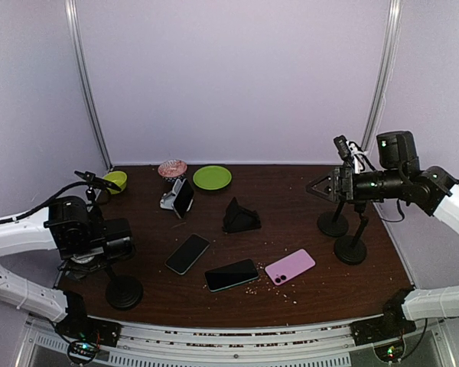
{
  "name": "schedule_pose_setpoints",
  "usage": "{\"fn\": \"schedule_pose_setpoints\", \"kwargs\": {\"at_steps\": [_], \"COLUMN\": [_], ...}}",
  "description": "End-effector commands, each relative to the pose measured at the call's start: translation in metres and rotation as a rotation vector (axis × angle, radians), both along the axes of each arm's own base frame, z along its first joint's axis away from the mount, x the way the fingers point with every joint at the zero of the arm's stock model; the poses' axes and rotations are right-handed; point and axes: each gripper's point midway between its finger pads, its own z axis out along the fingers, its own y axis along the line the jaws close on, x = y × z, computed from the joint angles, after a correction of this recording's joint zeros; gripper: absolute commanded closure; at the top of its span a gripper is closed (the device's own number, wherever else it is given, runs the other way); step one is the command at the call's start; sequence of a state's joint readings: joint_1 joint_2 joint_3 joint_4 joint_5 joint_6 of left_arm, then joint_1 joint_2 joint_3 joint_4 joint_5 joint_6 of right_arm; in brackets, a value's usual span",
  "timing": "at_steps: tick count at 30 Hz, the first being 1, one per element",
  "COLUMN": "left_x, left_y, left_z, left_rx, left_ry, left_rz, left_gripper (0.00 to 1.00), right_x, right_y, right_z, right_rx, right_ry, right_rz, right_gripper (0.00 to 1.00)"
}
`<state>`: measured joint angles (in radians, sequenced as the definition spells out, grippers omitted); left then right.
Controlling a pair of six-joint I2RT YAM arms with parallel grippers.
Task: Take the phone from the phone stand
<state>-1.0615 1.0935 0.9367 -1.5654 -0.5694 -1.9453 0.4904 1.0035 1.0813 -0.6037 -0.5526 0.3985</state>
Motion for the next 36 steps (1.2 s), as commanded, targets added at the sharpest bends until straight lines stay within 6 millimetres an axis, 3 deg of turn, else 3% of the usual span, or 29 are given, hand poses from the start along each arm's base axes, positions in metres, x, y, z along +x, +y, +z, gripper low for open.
{"fn": "schedule_pose_setpoints", "kwargs": {"at_steps": [1, 13, 25, 32, 36], "left_x": [0.011, 0.023, 0.044, 0.056, 0.069], "left_y": [-0.002, 0.017, 0.017, 0.001, -0.026], "left_z": [-0.015, -0.034, -0.032, -0.025, -0.016], "left_rx": [-0.081, -0.102, -0.094, -0.026, -0.031], "left_ry": [-0.08, -0.215, -0.357, -0.326, -0.324], "left_rz": [0.056, 0.088, -0.019, -0.149, -0.318], "left_gripper": [0.37, 0.46, 0.59, 0.87, 0.95], "right_x": [0.006, 0.002, -0.012, -0.014, -0.013], "right_y": [0.01, 0.024, 0.035, 0.035, 0.036], "right_z": [0.003, -0.004, -0.005, -0.005, -0.008], "right_rx": [-0.007, -0.041, -0.068, -0.067, -0.083], "right_ry": [-0.022, 0.003, 0.017, 0.019, 0.023], "right_rz": [0.015, 0.039, 0.077, 0.078, 0.085], "right_gripper": [0.01, 0.0, 0.01, 0.01, 0.0]}}
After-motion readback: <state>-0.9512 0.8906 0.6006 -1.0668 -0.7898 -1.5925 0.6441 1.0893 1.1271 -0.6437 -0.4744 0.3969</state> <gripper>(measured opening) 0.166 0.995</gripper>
